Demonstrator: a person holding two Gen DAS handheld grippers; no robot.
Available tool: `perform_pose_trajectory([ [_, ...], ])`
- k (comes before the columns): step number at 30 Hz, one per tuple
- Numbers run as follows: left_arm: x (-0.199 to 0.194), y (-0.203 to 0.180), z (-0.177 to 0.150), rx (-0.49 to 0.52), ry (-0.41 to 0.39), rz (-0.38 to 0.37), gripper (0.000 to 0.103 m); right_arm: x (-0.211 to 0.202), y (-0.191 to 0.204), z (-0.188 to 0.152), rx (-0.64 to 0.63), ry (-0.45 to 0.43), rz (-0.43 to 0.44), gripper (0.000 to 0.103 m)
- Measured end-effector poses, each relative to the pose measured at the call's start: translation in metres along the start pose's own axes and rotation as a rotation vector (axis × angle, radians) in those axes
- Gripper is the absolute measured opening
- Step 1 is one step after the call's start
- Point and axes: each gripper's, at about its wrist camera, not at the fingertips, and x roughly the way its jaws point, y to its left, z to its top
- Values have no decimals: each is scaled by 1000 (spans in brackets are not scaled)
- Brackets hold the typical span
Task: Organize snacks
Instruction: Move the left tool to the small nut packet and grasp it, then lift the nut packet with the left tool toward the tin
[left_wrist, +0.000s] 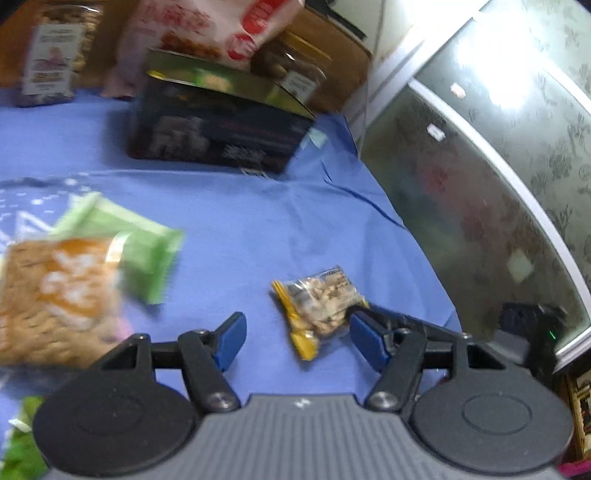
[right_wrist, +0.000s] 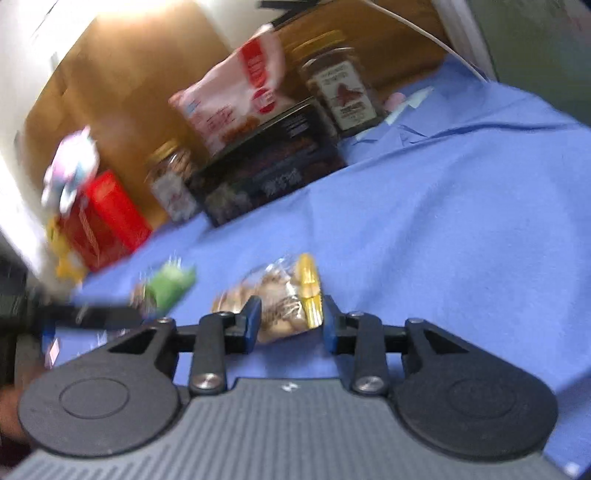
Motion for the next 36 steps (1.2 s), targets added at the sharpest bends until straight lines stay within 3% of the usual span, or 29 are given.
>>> perform_pose_trajectory([
  [2,16,-5,1,-1,34,7,64,-12,7,-8,-81,-8,-17,55],
  [4,27,-5,1,-18,58,20,64,-22,12,-13,-160,-42,-51,63],
  [6,30,-7,3,-26,52,19,68,-26,14,-15,-227,-63,-68,64],
  [11,41,-15,7,-27,78,24,68,-9,13,-12,-324,-38,-71,64],
  [13,45,-21,5,-5,85,31,62,-2,15,-14,-358,-25,-80,63],
  [15,48,-26,4,23,82,51,49,4,15,-17,-367,-16,-74,50],
  [17,50,-28,4,38,90,57,40,3,20,-19,-401,-25,-85,25],
  [19,50,-27,4,37,95,50,40,3,20,-19,-412,-27,-98,19],
  [21,51,-28,6,38,108,11,32,2,17,-17,-387,-27,-76,3],
  [25,45,-41,12,108,77,13,31,2,28,-14,-420,-67,-58,3],
  [29,47,-36,17,98,115,41,34,5,32,-10,-481,-30,-99,8],
  [31,42,-29,18,82,107,33,41,-4,22,-8,-469,24,-30,10],
  [33,40,-22,19,48,100,26,53,-18,11,-5,-434,14,10,15],
  [34,40,-18,21,23,99,14,54,-24,7,-3,-411,-6,11,26],
  [35,41,-15,23,5,103,4,55,-28,2,1,-393,-28,5,49],
  [36,44,-13,25,-13,111,-4,58,-30,-1,5,-381,-55,-10,62],
])
